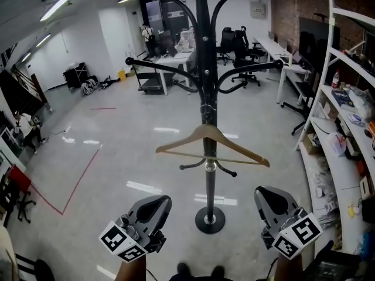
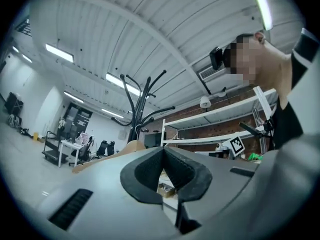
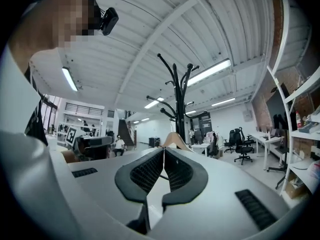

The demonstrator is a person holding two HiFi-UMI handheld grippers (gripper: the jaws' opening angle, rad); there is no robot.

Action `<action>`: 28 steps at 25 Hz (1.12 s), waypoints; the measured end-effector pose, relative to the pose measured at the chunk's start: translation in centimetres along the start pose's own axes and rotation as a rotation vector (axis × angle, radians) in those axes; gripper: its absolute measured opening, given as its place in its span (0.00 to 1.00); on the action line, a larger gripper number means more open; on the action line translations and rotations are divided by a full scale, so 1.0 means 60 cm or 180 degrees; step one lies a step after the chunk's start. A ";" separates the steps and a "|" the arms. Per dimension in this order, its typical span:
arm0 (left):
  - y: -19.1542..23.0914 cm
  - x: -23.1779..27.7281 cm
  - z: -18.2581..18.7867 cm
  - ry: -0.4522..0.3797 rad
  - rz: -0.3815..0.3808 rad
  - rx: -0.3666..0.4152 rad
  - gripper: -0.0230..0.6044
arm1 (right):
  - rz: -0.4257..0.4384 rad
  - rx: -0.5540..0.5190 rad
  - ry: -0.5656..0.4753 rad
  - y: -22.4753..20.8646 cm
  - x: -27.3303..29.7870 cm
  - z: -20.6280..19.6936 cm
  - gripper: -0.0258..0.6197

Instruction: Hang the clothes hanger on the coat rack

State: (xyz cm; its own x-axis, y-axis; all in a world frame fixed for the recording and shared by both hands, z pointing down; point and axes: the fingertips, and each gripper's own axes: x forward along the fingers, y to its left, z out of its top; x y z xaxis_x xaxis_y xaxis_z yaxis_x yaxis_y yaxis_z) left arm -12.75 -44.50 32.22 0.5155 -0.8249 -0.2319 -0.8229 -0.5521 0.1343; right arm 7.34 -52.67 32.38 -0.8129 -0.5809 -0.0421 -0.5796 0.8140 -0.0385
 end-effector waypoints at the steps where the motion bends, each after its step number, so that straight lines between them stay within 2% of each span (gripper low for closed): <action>1: -0.012 -0.017 0.006 -0.0048 -0.0053 -0.0017 0.04 | 0.0005 -0.0003 -0.0006 0.016 -0.002 0.003 0.05; 6: -0.049 -0.109 0.013 -0.0079 -0.0235 -0.0158 0.04 | -0.0032 -0.0023 0.0002 0.106 -0.018 0.000 0.05; 12: -0.065 -0.245 -0.014 0.0232 -0.0289 -0.0226 0.04 | -0.0265 0.0079 0.0122 0.237 -0.050 -0.046 0.05; 17: -0.070 -0.308 -0.027 0.0435 -0.0279 -0.0384 0.04 | -0.0434 0.0164 0.0263 0.313 -0.081 -0.066 0.05; 23: -0.142 -0.359 -0.020 0.0505 -0.0382 -0.0261 0.04 | -0.0504 0.0083 0.0208 0.378 -0.157 -0.040 0.05; 28: -0.220 -0.395 -0.024 0.0525 -0.0351 -0.0305 0.04 | -0.0452 0.0038 0.0174 0.416 -0.242 -0.038 0.05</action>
State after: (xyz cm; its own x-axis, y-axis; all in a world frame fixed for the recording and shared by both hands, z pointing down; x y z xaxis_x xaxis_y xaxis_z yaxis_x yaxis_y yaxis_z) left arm -13.79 -17.83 37.31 0.6398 -0.7632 -0.0906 -0.7369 -0.6427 0.2096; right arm 4.56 -23.92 34.29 -0.7249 -0.6886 0.0190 -0.6885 0.7234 -0.0521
